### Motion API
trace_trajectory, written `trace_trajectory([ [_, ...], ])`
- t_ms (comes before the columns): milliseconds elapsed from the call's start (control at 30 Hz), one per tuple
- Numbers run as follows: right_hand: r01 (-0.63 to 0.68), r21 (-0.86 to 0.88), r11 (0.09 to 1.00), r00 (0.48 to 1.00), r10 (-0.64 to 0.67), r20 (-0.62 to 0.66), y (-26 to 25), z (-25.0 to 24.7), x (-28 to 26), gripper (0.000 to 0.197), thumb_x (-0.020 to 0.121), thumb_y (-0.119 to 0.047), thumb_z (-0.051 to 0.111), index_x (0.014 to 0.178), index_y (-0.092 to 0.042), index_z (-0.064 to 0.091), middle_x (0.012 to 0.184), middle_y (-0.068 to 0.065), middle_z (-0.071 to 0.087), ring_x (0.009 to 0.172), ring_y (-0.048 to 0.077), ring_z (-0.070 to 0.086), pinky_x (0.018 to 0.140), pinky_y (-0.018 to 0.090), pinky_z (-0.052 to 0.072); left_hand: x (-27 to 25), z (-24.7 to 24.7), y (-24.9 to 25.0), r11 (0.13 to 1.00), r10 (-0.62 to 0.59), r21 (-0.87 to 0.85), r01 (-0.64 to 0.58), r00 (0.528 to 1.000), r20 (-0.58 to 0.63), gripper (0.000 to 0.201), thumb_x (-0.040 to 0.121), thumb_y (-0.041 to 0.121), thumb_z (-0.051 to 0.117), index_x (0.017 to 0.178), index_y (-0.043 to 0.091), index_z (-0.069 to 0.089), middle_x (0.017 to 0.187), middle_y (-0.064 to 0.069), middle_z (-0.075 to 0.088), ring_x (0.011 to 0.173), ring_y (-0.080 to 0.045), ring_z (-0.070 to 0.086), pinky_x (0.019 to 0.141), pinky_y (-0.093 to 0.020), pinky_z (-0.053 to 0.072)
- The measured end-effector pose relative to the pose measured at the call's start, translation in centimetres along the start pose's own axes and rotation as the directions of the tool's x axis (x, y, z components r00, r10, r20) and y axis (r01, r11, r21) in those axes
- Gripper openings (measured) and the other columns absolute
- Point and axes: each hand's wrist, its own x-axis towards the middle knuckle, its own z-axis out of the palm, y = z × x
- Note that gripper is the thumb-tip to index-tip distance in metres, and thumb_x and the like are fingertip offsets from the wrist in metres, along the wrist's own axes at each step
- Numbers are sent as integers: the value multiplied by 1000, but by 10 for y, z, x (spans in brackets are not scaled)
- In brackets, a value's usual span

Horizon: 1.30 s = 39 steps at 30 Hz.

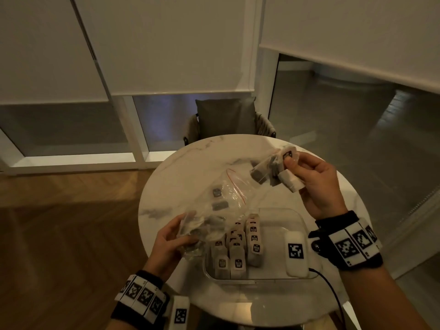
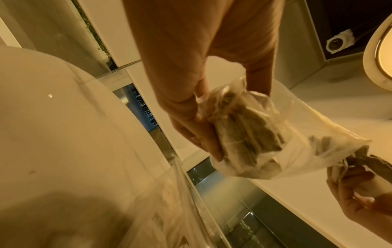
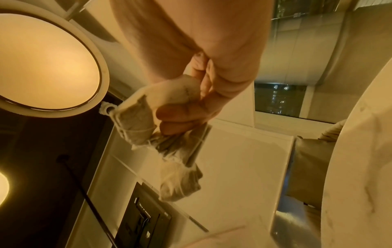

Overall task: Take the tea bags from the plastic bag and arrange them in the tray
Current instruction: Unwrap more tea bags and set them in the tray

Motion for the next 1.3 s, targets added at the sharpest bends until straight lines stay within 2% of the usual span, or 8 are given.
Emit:
trace_trajectory([
  [233,1,9,1000,997,0,-77,16,-11,-18,38,62,-18,77,95,0,69,80,9,76,70,19,72,58,31,59,15,-38,20,999,41,1,-42,983,-181,77,56,11,91,127,14,60,122,-16,67,107,-33,68,77,-39,62],
  [433,-70,-45,997,991,65,-117,45,-17,-35,26,68,-10,72,93,-3,72,85,13,76,74,20,72,69,33,62,45,-62,24,935,115,355,15,932,-343,56,78,-11,70,125,15,57,128,-17,58,109,-31,62,80,-38,59],
  [567,-92,-125,988,992,81,-94,57,-17,-41,30,69,-9,74,97,2,72,90,20,75,78,25,71,71,34,60,48,-60,24,625,199,773,109,935,-293,72,68,2,86,130,19,53,133,-6,41,119,-21,44,103,-40,42],
  [700,-106,-183,977,993,96,-64,71,-10,-42,18,76,3,73,93,3,72,85,18,75,74,24,70,68,31,59,41,-20,30,608,367,776,-166,926,-89,53,75,20,82,123,19,60,128,4,54,119,-10,51,105,-34,41],
  [867,-204,-185,961,976,214,38,85,7,-45,18,79,4,71,97,6,71,88,20,75,75,24,71,66,33,60,40,57,24,958,-31,288,3,995,95,53,87,53,58,126,17,61,125,-3,68,121,-23,61,100,-41,51],
  [1033,-247,-267,932,953,283,107,93,6,-51,16,80,2,72,96,2,73,86,18,75,75,23,72,63,30,57,36,95,1,922,-367,16,387,861,353,72,85,69,38,133,20,60,127,-11,66,112,-28,64,87,-40,54],
  [1133,-233,-411,881,961,272,38,98,-4,-50,14,79,2,75,92,-2,74,79,11,76,73,21,73,57,26,55,28,102,-8,852,-468,-49,522,799,378,50,88,52,51,118,16,68,108,-11,73,96,-24,70,76,-39,60],
  [1300,-119,-656,745,977,206,57,104,-13,-50,17,69,-9,85,82,-18,77,77,3,75,77,15,70,67,24,57,22,97,-25,875,-481,44,482,853,203,33,91,10,64,124,12,59,105,-10,71,93,-23,71,61,-30,60],
])
